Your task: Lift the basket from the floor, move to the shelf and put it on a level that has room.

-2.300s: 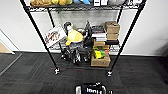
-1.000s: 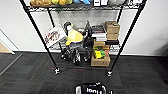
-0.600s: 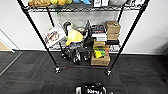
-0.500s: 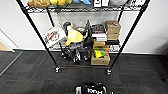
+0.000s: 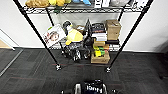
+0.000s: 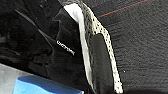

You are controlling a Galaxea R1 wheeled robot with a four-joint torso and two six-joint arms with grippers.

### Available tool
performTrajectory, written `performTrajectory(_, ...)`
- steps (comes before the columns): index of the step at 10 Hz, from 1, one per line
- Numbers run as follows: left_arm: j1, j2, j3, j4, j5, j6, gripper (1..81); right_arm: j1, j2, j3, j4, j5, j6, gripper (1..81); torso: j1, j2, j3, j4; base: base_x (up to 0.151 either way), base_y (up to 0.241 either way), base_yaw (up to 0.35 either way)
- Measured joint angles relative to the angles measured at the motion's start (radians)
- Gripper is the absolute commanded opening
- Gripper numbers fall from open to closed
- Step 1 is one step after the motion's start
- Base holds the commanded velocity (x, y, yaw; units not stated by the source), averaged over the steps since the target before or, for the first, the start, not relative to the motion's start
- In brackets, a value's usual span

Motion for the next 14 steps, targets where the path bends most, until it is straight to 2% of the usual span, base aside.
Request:
performTrajectory(3,-0.007,-0.064,0.139,-0.018,-0.026,-0.001,1.0,-0.001,-0.103,0.130,0.032,0.026,0.000,1.0,-0.066,0.104,0.000,0.000,0.000,0.000,0.000)
performTrajectory(5,-0.011,-0.130,0.233,-0.029,-0.039,-0.001,1.0,-0.009,-0.132,0.192,0.050,0.048,0.000,1.0,-0.101,0.159,0.012,0.000,0.000,0.000,0.000)
performTrajectory(9,-0.014,-0.223,0.380,-0.050,-0.068,-0.002,1.0,-0.012,-0.201,0.305,0.070,0.065,0.000,1.0,-0.186,0.288,0.098,0.000,0.000,0.000,0.000)
performTrajectory(14,-0.048,-0.227,0.384,-0.073,-0.059,-0.010,1.0,0.023,-0.229,0.353,0.099,0.055,0.000,1.0,-0.297,0.457,0.177,0.000,0.000,0.000,0.000)
